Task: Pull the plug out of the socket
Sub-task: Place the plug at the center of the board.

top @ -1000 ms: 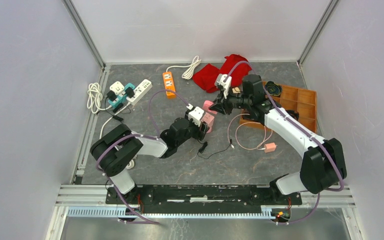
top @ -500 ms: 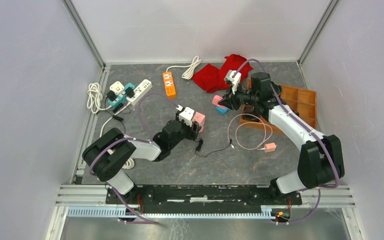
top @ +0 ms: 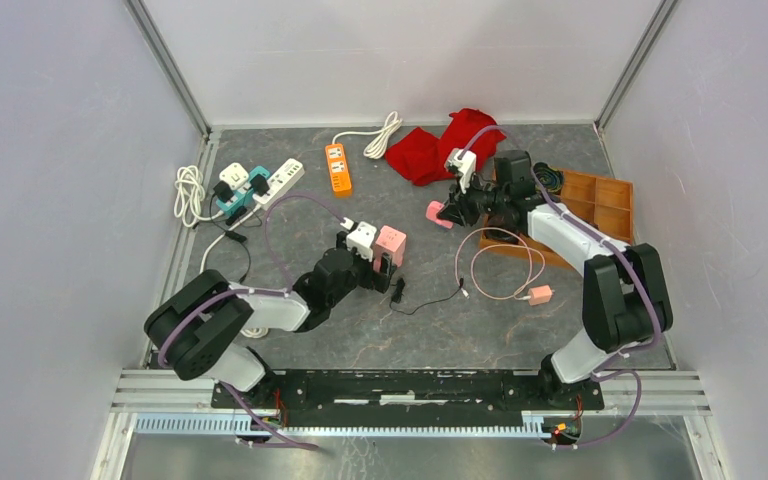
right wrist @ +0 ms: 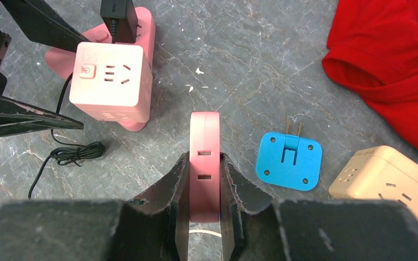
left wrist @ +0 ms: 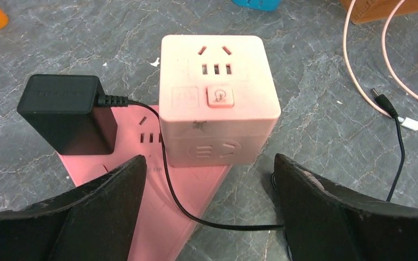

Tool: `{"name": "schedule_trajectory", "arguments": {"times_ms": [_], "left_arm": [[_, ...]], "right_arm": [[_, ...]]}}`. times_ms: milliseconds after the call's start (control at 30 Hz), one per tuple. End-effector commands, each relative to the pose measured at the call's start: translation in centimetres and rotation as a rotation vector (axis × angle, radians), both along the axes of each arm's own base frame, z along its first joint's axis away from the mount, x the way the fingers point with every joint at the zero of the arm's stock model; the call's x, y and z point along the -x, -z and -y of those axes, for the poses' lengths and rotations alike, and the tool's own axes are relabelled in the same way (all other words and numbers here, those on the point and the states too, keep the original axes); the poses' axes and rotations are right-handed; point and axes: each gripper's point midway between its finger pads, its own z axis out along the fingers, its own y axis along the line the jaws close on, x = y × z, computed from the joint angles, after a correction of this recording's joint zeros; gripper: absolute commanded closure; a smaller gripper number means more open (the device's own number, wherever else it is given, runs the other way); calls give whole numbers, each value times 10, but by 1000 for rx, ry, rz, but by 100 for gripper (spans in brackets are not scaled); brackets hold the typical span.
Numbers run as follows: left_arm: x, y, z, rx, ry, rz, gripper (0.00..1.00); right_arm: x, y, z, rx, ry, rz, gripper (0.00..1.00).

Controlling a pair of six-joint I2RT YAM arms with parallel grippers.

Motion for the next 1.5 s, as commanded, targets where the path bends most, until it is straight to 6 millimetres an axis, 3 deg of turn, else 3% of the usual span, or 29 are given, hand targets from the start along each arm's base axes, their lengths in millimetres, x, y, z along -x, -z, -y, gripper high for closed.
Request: {"name": "schedule_trajectory", "arguments": {"times_ms": [0, 133, 267, 467, 667, 900, 1100, 1200, 1333, 1467], "left_arm": [[5, -14, 1, 77, 0, -2, 7], [10, -37, -3, 116, 6, 36, 1], [18, -73, -2, 145, 44, 65, 0], [39, -110, -8, 211, 76, 40, 0], [64, -151, -18, 272, 109, 28, 0], [80, -153, -41, 238, 79, 2, 0], [82, -153, -50, 316, 28, 13, 0], [82, -147, -52, 364, -6, -5, 0], [82, -141, -50, 418, -11, -7, 0], [77, -146, -46, 445, -14, 9, 0]], "right_arm": [[-9, -12, -6, -20, -29, 35, 99], [-18, -10, -12, -24, -33, 5, 99], [-31, -4, -24, -26, -49, -44, 98], [-57, 0, -47, -58, -62, -109, 93], [-89, 23, -64, -88, -37, -191, 90], [-113, 54, -69, -70, -1, -230, 72], [-125, 65, -62, -13, 34, -213, 38], [-130, 55, -56, 24, 42, -165, 26], [-132, 23, -46, 59, 59, -58, 19], [-111, -18, -38, 58, 33, 36, 18]]}}
